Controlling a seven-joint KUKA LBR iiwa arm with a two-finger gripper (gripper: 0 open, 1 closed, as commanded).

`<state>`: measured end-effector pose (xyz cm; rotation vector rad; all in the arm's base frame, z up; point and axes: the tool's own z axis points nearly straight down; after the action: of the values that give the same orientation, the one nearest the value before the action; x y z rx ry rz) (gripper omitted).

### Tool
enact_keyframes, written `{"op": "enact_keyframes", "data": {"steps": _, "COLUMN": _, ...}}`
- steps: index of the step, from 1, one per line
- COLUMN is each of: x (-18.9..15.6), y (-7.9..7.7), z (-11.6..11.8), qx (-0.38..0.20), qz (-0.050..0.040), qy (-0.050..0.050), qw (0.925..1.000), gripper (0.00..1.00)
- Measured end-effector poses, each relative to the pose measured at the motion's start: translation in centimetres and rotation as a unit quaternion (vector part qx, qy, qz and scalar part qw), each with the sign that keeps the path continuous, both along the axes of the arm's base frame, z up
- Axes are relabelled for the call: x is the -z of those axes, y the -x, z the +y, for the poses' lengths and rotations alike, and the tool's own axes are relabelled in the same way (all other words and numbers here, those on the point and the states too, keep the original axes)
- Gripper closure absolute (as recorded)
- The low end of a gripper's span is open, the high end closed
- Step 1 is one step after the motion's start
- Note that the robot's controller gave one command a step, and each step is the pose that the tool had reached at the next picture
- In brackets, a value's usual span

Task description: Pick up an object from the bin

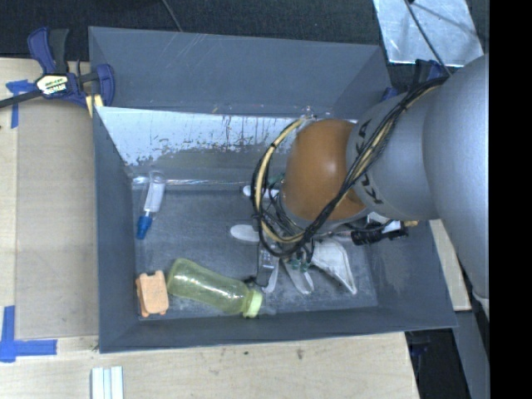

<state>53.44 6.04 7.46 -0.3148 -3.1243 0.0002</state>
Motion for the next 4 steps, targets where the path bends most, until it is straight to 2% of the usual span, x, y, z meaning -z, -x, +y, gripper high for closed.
{"op": "enact_keyframes", "data": {"steps": 1, "x": 0.3, "y": -1.1, "z": -0.5, "qx": 0.034, "qz": -0.0033, "qy": 0.000, "qw": 0.9994, "gripper": 0.00}}
{"op": "enact_keyframes", "data": {"steps": 2, "x": -1.8, "y": -4.2, "z": -3.6, "qx": -0.014, "qz": -0.0001, "qy": 0.000, "qw": 0.9999, "gripper": 0.00}}
{"op": "enact_keyframes", "data": {"steps": 3, "x": -4.0, "y": -7.1, "z": -6.8, "qx": -0.014, "qz": -0.0047, "qy": 0.001, "qw": 0.9999, "gripper": 0.00}}
{"op": "enact_keyframes", "data": {"steps": 4, "x": -1.5, "y": -4.2, "z": -3.9, "qx": -0.025, "qz": -0.0047, "qy": 0.001, "qw": 0.9997, "gripper": 0.00}}
